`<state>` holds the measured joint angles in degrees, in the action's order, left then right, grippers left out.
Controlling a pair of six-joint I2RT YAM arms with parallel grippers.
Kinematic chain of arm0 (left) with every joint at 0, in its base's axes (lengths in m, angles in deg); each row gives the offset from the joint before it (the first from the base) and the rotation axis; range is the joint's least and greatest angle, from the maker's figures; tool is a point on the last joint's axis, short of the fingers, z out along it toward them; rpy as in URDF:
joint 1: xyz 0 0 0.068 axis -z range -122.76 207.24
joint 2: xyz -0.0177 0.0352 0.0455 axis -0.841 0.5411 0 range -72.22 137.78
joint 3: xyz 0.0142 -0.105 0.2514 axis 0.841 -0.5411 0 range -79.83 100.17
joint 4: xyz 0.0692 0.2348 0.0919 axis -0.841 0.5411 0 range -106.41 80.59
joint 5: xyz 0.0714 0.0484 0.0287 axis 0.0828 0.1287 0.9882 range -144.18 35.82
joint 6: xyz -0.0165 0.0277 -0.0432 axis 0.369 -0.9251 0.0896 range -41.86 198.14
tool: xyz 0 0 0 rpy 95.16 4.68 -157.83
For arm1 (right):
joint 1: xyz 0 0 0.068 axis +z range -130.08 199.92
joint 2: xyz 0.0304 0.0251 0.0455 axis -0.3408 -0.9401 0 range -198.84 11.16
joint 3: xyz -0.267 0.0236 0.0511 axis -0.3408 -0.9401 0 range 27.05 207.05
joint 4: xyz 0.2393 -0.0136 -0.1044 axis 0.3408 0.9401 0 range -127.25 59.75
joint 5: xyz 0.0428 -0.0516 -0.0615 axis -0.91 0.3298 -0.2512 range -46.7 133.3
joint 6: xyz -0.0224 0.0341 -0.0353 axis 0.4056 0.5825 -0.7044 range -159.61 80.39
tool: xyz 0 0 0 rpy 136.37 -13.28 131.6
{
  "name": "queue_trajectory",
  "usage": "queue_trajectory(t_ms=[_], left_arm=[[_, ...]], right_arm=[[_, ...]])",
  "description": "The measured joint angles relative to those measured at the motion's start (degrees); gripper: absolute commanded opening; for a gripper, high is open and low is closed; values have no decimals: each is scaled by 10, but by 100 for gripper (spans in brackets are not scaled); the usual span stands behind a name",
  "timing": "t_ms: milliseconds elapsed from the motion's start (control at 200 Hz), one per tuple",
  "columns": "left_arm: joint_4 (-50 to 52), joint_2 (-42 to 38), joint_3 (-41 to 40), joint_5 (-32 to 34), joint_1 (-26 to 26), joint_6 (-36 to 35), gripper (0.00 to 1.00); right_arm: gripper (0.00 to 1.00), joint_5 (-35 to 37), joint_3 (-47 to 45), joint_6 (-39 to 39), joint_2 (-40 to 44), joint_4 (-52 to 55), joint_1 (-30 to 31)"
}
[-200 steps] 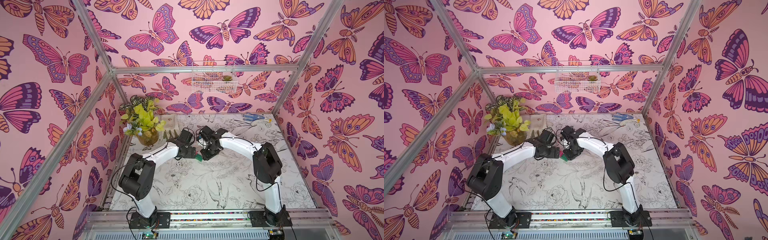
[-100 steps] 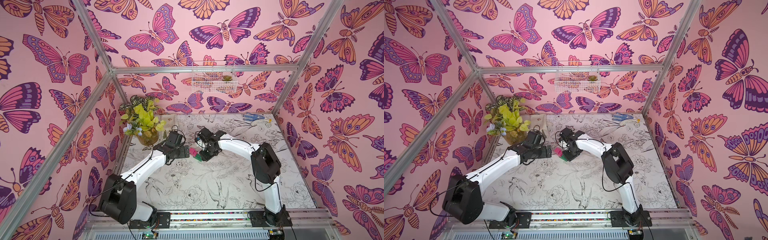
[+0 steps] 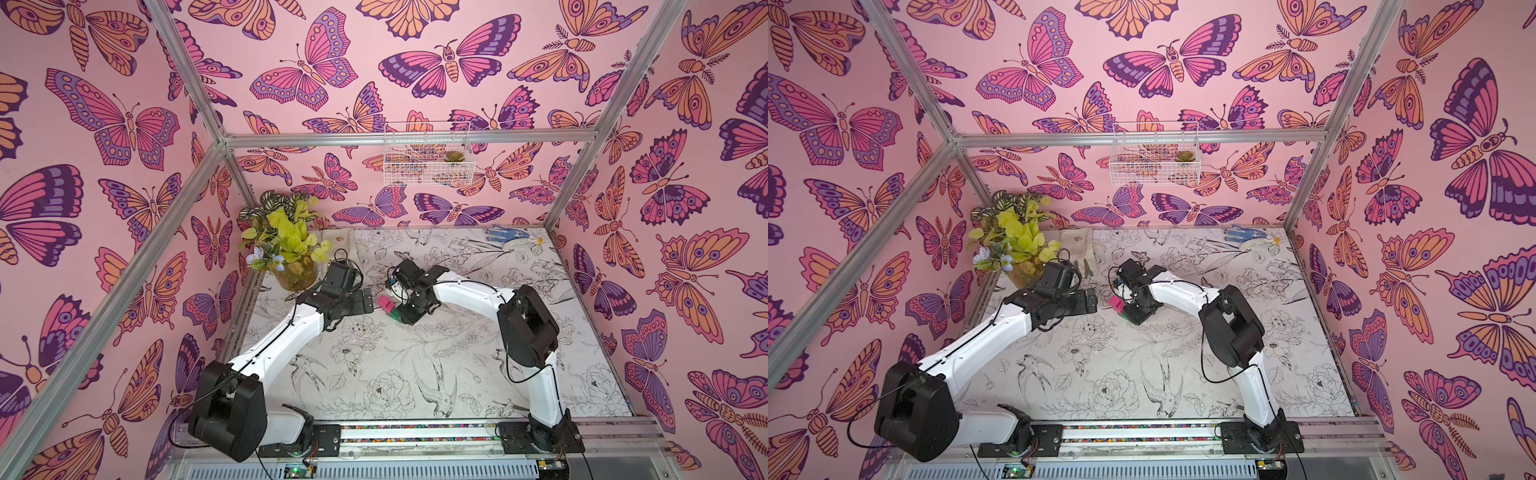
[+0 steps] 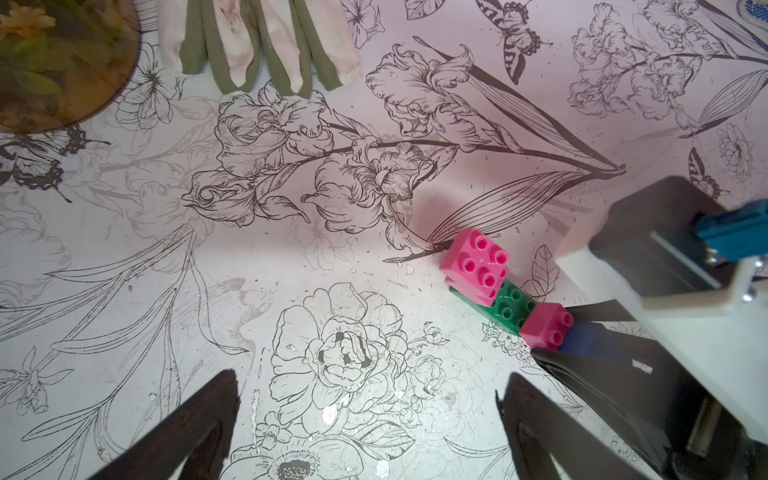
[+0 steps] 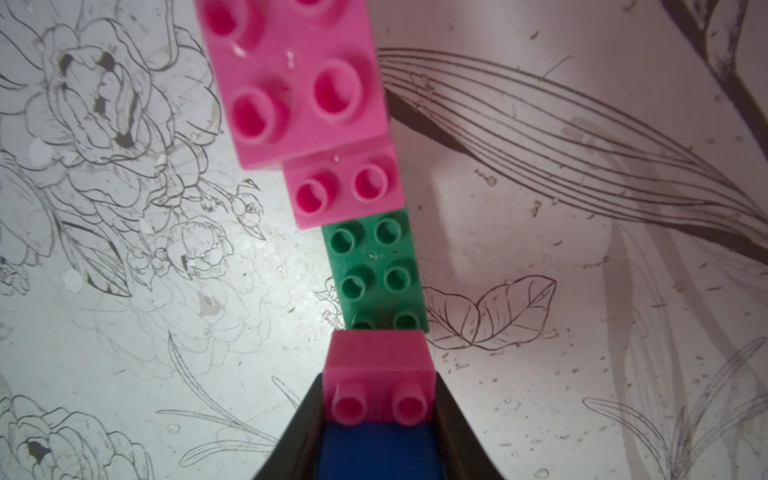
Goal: Assemble the letter v with lego
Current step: Assemble the lego brick with the lego brick.
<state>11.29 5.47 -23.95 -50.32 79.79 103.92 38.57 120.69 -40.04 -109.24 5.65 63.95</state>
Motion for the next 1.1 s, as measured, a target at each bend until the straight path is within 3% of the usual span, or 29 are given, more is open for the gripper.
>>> queue_trajectory(t_ms=[1102], left_arm=[[9,-5,0,-14,-4,-9,100]], right_arm=[[29,8,20,-29,-19,7,3]])
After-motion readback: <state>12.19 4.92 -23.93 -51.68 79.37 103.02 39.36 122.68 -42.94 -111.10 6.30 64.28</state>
